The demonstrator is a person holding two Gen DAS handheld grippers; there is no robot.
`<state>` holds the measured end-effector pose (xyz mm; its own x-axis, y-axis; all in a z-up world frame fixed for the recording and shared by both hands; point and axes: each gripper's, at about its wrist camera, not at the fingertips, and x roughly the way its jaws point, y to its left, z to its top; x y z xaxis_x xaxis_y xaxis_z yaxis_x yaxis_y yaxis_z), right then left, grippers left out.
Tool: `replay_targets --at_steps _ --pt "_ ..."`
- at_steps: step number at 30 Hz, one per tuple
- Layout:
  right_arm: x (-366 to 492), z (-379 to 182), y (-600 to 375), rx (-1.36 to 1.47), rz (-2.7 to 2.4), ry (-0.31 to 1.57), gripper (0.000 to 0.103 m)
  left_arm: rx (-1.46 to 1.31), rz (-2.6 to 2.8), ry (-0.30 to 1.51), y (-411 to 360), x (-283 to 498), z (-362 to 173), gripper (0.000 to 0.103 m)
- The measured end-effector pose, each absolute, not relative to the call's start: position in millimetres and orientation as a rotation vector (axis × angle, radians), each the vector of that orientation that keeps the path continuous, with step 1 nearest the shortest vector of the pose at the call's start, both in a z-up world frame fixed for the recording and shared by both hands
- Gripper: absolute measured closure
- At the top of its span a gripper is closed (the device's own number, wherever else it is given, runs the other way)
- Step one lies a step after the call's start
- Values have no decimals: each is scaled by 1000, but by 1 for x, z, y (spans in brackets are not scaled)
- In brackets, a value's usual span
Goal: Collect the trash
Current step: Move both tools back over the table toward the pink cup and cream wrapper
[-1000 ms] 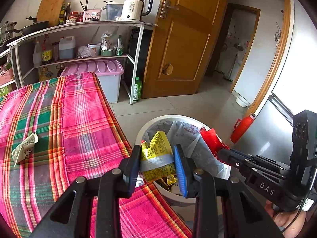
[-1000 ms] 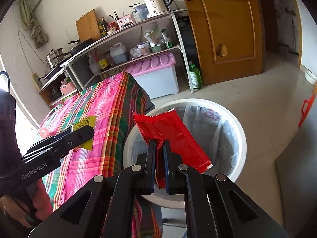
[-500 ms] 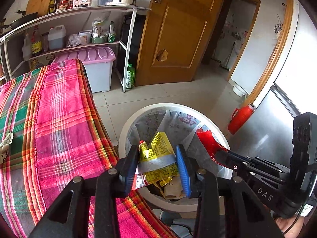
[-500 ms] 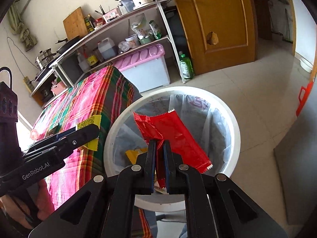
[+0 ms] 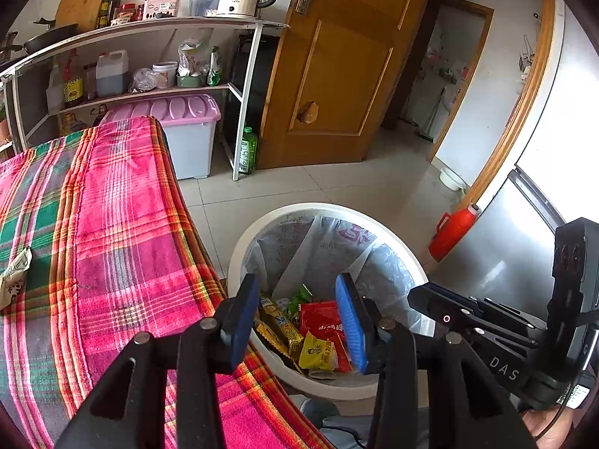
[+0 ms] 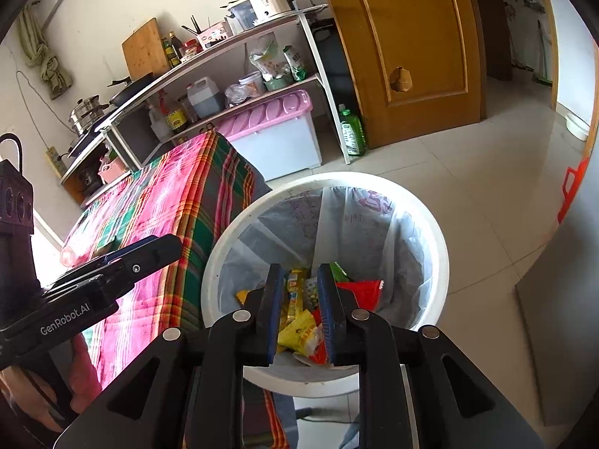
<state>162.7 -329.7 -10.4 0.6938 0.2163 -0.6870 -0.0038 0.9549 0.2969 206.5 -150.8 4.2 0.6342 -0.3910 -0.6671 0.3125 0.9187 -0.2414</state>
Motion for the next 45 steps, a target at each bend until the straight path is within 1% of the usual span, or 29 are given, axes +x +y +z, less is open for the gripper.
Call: replay_targets --at_steps 5,16,27,42,44,45 --pt "155 0 -319 271 153 777 80 -112 -389 753 -137 193 13 58" --pt "140 22 -282 234 231 735 69 -137 -311 687 -91 161 32 59" --pt "132 33 -239 206 318 717 68 -171 -205 651 -35 131 37 59" --pt "134 36 -185 174 427 733 68 -198 -75 629 27 106 35 59" --pt "135 36 -177 168 441 733 66 -201 -53 629 36 105 34 58" --pt "137 36 -173 165 447 735 62 -203 -40 630 41 104 33 58"
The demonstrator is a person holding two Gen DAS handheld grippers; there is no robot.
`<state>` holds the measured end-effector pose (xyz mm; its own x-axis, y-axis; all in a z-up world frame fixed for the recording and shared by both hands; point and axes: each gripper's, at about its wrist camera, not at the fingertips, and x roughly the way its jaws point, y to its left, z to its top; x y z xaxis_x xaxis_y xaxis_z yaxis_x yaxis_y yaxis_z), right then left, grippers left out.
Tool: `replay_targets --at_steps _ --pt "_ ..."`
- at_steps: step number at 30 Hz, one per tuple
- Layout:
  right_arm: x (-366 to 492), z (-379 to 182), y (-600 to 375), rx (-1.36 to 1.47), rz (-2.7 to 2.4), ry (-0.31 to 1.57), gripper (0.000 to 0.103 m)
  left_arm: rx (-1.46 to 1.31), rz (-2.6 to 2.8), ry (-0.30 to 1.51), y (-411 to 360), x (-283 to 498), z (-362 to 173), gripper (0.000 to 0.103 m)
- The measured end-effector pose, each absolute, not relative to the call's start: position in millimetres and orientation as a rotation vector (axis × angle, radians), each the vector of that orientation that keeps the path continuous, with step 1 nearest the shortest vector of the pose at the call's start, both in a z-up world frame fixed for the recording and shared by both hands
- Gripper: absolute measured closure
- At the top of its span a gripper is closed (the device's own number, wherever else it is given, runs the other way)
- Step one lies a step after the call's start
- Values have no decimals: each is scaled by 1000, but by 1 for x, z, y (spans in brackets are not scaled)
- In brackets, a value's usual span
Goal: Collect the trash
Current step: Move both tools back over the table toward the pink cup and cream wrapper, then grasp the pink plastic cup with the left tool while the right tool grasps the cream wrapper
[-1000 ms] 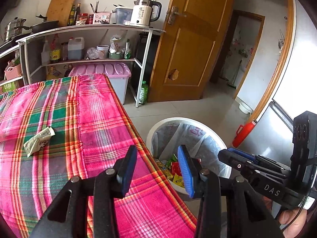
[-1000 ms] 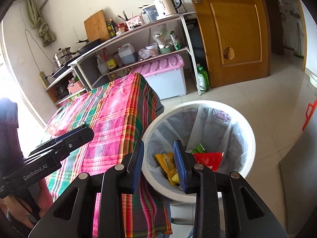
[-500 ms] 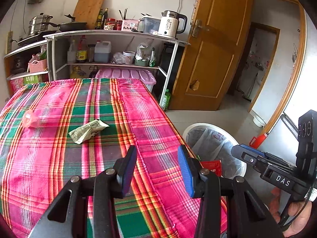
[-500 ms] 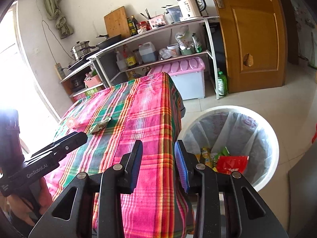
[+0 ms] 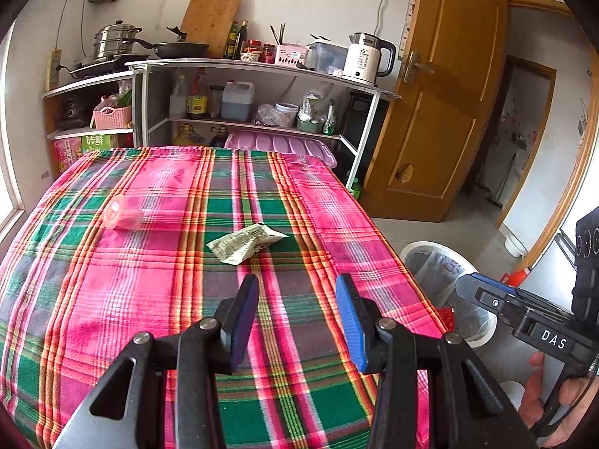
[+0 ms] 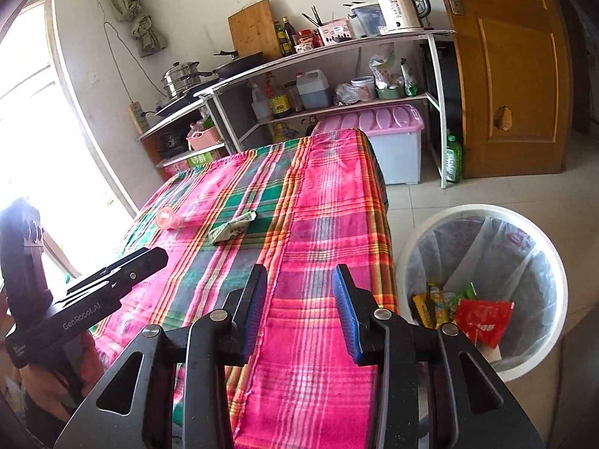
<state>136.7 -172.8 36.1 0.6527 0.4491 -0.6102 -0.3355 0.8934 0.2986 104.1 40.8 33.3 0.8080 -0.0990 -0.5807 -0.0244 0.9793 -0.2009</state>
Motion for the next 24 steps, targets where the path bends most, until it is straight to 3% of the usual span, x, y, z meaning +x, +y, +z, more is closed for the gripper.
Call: replay_targets --at_steps 10,24 --pt "154 32 -125 135 518 761 59 -222 61 629 96 103 27 58" --pt "191 12 -58 110 557 852 59 -251 142 625 171 113 21 47"
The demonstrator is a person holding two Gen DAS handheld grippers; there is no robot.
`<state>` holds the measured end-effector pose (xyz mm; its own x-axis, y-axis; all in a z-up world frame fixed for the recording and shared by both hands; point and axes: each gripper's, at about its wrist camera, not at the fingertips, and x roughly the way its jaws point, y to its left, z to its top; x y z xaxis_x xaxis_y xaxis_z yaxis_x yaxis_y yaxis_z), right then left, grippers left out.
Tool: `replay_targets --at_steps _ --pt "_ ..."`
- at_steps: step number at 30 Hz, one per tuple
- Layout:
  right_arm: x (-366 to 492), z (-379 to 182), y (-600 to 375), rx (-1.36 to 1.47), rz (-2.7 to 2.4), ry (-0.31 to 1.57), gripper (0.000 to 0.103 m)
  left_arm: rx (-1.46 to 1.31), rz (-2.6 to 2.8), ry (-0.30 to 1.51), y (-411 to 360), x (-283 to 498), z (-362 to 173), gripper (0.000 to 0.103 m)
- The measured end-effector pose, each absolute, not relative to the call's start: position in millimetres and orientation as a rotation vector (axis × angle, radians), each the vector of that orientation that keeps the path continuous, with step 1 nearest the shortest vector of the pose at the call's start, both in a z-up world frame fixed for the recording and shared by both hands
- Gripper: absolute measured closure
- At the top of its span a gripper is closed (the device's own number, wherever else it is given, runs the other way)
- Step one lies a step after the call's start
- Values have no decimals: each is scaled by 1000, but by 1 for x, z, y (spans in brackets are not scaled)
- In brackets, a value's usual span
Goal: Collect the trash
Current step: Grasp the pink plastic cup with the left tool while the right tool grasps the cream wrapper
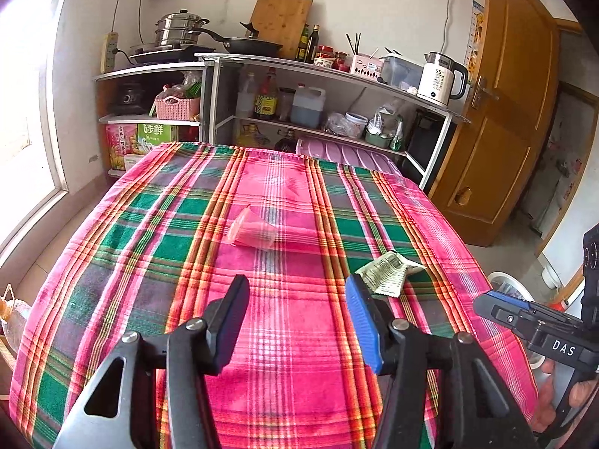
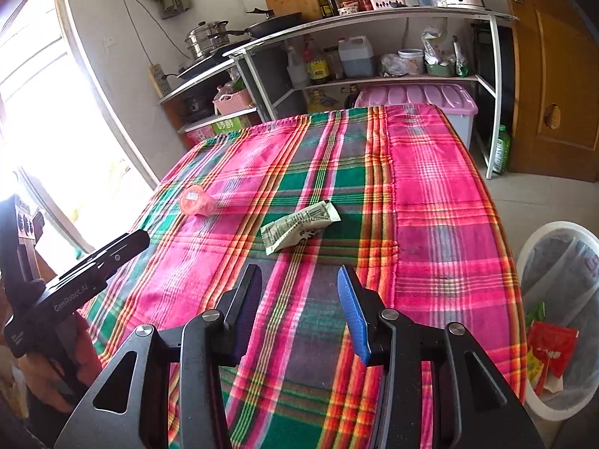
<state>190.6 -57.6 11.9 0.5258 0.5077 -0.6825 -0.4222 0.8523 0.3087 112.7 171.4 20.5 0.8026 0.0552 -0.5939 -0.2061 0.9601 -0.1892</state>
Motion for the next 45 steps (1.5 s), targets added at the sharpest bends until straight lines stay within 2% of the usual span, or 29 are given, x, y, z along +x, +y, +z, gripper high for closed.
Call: replay_targets --at_steps 14,24,26,28,31,41,43,45 --pt "254 -20 -13 153 494 967 59 -230 133 640 211 140 20 43" --pt "275 -27 3 117 423 964 60 -204 124 705 224 184 2 42" --pt "275 -27 5 75 394 954 69 -195 123 720 223 191 -2 40" --pt "276 -27 6 44 374 945 82 -184 117 735 221 197 -7 39" --pt "276 -28 2 49 377 944 91 -163 122 757 217 205 -13 38" --pt "272 -22 -19 109 418 938 92 -86 175 816 204 229 -20 39" --pt "268 -20 -24 118 425 931 92 -77 196 842 203 233 -24 44" --pt "265 -17 -30 126 428 923 92 -70 212 868 203 237 -28 54"
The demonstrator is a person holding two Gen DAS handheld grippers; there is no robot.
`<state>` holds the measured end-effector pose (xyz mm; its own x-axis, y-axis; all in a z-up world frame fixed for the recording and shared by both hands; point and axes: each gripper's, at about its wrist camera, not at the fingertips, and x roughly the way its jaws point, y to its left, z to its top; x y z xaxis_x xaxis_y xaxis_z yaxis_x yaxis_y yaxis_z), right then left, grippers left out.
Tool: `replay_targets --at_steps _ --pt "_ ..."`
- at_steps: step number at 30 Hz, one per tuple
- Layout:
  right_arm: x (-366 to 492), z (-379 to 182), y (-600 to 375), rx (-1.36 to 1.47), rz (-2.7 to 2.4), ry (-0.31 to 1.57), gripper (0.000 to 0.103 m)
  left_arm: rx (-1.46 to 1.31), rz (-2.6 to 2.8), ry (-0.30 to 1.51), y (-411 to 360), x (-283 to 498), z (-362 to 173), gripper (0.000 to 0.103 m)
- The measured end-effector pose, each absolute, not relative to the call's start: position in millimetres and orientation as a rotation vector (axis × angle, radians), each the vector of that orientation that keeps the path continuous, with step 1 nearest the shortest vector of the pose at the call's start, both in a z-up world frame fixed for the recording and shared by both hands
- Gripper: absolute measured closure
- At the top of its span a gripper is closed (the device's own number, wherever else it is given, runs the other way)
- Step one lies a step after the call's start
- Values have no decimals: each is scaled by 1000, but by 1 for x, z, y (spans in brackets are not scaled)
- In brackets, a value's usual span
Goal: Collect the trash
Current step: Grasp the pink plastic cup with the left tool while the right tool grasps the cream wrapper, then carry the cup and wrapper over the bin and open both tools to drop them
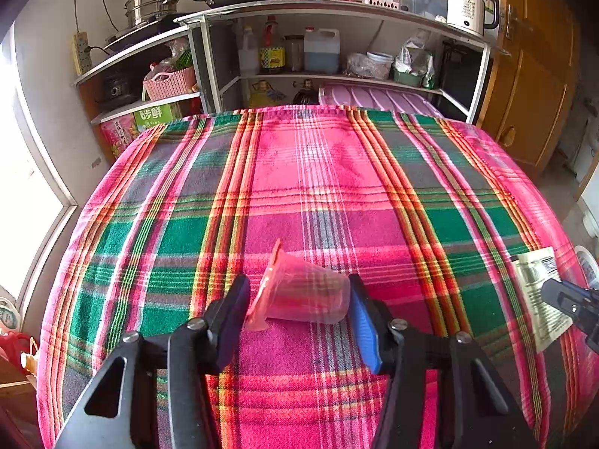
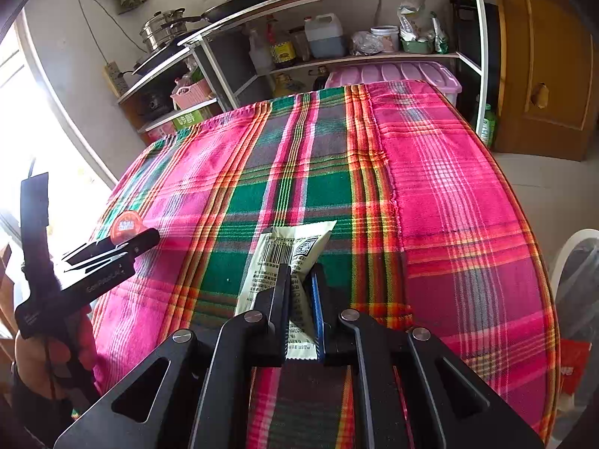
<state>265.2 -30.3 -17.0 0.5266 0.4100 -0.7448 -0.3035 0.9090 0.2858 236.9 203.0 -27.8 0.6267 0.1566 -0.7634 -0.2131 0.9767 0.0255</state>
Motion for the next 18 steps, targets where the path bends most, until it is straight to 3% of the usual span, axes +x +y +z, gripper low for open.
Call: replay_targets --at_steps 2,18 --pt "263 -15 -37 131 428 917 92 -67 225 882 203 239 -30 59" --pt "221 2 -100 203 435 858 92 -132 169 721 142 180 11 60"
